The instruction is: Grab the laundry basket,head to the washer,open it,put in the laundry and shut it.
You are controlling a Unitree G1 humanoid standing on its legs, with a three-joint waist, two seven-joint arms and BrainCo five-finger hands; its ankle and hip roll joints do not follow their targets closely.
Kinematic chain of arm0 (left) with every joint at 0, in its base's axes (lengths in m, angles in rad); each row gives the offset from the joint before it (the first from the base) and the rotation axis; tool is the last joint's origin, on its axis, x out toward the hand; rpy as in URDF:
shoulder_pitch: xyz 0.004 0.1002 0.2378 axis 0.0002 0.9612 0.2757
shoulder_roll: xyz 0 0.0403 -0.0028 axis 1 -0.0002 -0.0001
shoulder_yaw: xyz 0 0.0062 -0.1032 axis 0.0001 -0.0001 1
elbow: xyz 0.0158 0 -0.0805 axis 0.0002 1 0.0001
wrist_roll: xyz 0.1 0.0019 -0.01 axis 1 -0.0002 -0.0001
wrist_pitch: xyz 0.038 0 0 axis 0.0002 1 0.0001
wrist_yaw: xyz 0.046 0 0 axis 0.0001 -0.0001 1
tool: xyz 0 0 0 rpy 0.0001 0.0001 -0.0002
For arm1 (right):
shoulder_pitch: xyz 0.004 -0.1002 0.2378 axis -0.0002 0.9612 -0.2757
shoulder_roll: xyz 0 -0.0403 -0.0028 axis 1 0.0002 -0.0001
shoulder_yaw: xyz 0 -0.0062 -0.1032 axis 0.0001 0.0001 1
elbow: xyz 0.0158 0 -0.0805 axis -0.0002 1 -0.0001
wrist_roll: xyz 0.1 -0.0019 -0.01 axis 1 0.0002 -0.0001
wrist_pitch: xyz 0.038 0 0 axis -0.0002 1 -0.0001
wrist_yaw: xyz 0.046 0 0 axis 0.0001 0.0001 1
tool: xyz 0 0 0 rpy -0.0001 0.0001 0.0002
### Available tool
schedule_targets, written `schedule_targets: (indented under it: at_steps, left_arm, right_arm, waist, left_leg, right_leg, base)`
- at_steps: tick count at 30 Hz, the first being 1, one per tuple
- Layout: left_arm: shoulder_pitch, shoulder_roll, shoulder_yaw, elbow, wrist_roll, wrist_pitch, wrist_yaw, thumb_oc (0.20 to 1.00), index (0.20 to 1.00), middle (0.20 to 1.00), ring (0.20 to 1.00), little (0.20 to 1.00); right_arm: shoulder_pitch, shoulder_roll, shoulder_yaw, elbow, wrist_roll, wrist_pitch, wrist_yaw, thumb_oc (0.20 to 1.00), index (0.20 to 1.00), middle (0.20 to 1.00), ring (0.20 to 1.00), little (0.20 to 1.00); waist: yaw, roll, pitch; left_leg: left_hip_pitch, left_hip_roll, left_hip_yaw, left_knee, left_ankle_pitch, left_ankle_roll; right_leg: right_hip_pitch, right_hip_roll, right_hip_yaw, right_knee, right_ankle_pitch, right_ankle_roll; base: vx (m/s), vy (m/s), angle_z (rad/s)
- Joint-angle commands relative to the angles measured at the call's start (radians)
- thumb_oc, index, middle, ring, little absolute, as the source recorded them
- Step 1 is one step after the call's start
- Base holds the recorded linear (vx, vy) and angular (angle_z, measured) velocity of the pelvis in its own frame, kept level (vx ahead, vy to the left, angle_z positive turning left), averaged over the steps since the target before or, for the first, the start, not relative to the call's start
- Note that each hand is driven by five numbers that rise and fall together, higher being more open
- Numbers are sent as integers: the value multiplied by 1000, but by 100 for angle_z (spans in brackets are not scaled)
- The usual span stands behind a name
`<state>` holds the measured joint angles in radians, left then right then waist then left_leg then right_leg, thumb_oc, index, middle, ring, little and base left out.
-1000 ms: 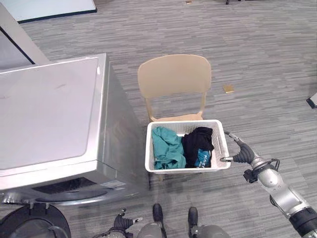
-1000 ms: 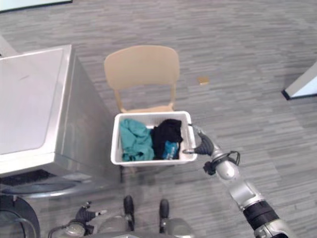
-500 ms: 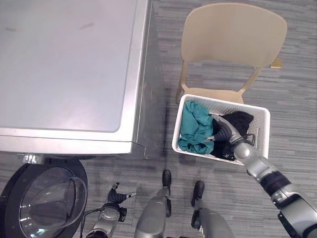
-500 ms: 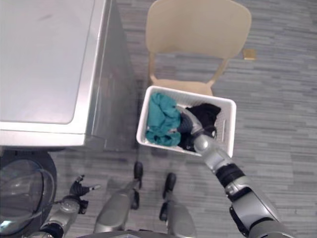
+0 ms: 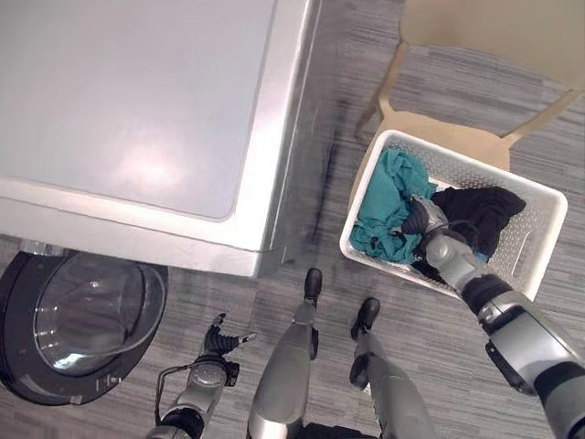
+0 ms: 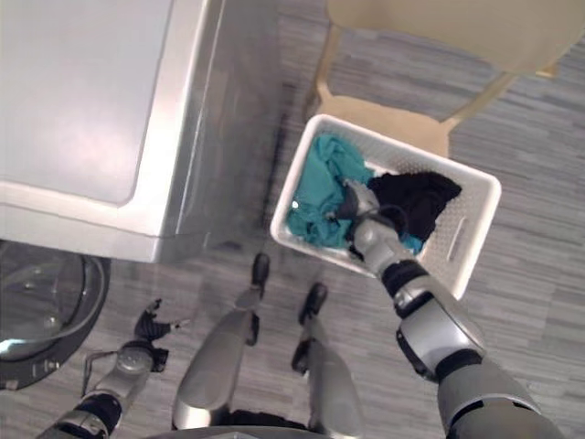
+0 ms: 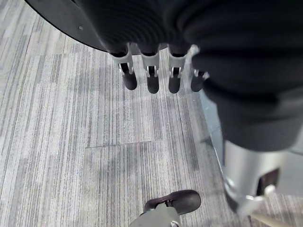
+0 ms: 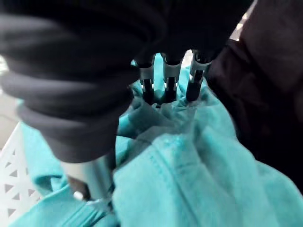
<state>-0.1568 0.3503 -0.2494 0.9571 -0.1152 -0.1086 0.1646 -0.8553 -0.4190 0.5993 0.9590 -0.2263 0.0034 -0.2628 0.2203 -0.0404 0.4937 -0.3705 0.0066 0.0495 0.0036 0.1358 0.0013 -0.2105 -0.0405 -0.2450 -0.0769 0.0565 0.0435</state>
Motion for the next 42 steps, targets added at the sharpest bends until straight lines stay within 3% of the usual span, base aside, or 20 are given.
schedule_targets:
  at_steps: [1, 13, 17, 19, 26, 28, 29, 31, 32, 34, 35, 37, 39, 42]
  left_arm:
    - [19, 18, -33, 9, -37, -4, 25, 1000, 1000, 1000, 1000, 1000]
    - [39, -19, 3, -22, -55, 19, 6, 1000, 1000, 1000, 1000, 1000]
    - [71, -27, 29, -48, -54, 28, -5, 1000, 1000, 1000, 1000, 1000]
    - [122, -24, 66, -87, -55, 36, -17, 1000, 1000, 1000, 1000, 1000]
    - [215, -7, 116, -220, -73, 35, -41, 1000, 1000, 1000, 1000, 1000]
    - [239, 5, 115, -305, -61, 29, -49, 1000, 1000, 1000, 1000, 1000]
    - [211, 18, 108, -341, -60, 23, -41, 1000, 1000, 1000, 1000, 1000]
    - [195, 34, 110, -396, -56, 12, -39, 1000, 1000, 1000, 1000, 1000]
    - [199, 47, 117, -479, -84, -8, -40, 1000, 1000, 1000, 1000, 1000]
    - [208, 52, 112, -521, -89, -13, -46, 1000, 1000, 1000, 1000, 1000]
    - [216, 56, 108, -559, -89, -15, -47, 1000, 1000, 1000, 1000, 1000]
    - [230, 38, 112, -650, -126, -36, -56, 1000, 1000, 1000, 1000, 1000]
    - [222, 37, 104, -725, -125, -54, -69, 1000, 1000, 1000, 1000, 1000]
    - [210, 66, 80, -855, -96, -89, -114, 1000, 1000, 1000, 1000, 1000]
  right_arm:
    - [47, 6, -8, -82, 91, -37, -13, 200, 200, 200, 200, 200]
    - [276, 90, -229, -363, 409, -120, -6, 200, 200, 200, 200, 200]
    - [382, 128, -294, -497, 536, -158, 32, 200, 200, 200, 200, 200]
    - [480, 125, -340, -628, 626, -175, 91, 200, 200, 200, 200, 200]
    - [619, 71, -392, -872, 629, -181, 169, 200, 200, 200, 200, 200]
    - [648, 47, -417, -969, 602, -188, 197, 200, 200, 200, 200, 200]
    - [671, 48, -434, -1018, 602, -204, 203, 200, 200, 200, 200, 200]
    - [701, 41, -461, -1064, 591, -210, 214, 200, 200, 200, 200, 200]
    - [760, 26, -510, -1105, 543, -220, 214, 200, 200, 200, 200, 200]
    - [761, 23, -517, -1104, 536, -218, 215, 200, 200, 200, 200, 200]
    - [764, 29, -517, -1104, 532, -222, 214, 200, 200, 200, 200, 200]
    - [728, 9, -506, -1100, 516, -235, 198, 200, 200, 200, 200, 200]
    - [721, -12, -505, -1111, 511, -233, 199, 200, 200, 200, 200, 200]
    - [721, -36, -488, -1136, 529, -230, 232, 200, 200, 200, 200, 200]
  waist:
    - [6, -6, -49]
    - [-41, -6, -104]
    - [-62, -2, -148]
    - [-83, 0, -200]
    - [-107, -3, -269]
    - [-117, 8, -266]
    - [-133, 15, -237]
    - [-141, 21, -236]
    - [-134, 10, -258]
    - [-128, 11, -267]
    - [-116, 7, -275]
    - [-78, 34, -274]
    - [-91, 37, -260]
    - [-122, 20, -265]
  left_leg:
    - [-22, 9, -8, 59, -66, -34]
    - [99, 9, 22, 20, -93, -28]
    - [157, 8, 40, 7, -109, -23]
    - [220, 2, 55, -4, -126, -18]
    - [305, 2, 81, -17, -153, -6]
    - [336, 9, 95, -40, -145, 2]
    - [318, 20, 75, -35, -126, 7]
    - [283, 29, 54, -22, -105, 6]
    - [225, 26, -13, -2, -73, -7]
    - [200, 30, -36, 8, -61, -15]
    - [174, 33, -49, 6, -36, -29]
    - [99, 60, -73, -48, 74, -99]
    - [94, 62, -18, -54, 46, -95]
    - [146, 68, 56, 59, -50, -65]
  right_leg:
    - [-73, -61, 22, 100, -26, 68]
    - [12, -60, 40, 74, -25, 70]
    - [55, -62, 51, 63, -29, 73]
    - [103, -65, 61, 56, -36, 79]
    - [153, -67, 80, 68, -52, 92]
    - [139, -70, 85, 148, -61, 102]
    - [99, -53, 147, 268, -92, 113]
    - [90, -34, 202, 331, -117, 104]
    - [143, -26, 265, 393, -154, 89]
    - [169, -16, 284, 363, -181, 75]
    - [210, 6, 301, 312, -223, 57]
    - [230, 53, 246, 180, -240, 21]
    - [213, 40, 192, 164, -219, 21]
    - [189, -3, 102, 145, -183, 24]
  base:
    - [27, -23, 24]
    - [11, -4, -6]
    - [66, 4, -6]
    - [139, 22, -18]
    - [59, 33, -17]
    - [-159, 15, -35]
    - [-330, -99, -39]
    - [-379, -286, 30]
    - [-344, -462, 91]
    - [-186, -304, 123]
    - [-236, -341, 104]
    - [-434, -510, 65]
    - [-419, -226, 179]
    - [-302, -105, 109]
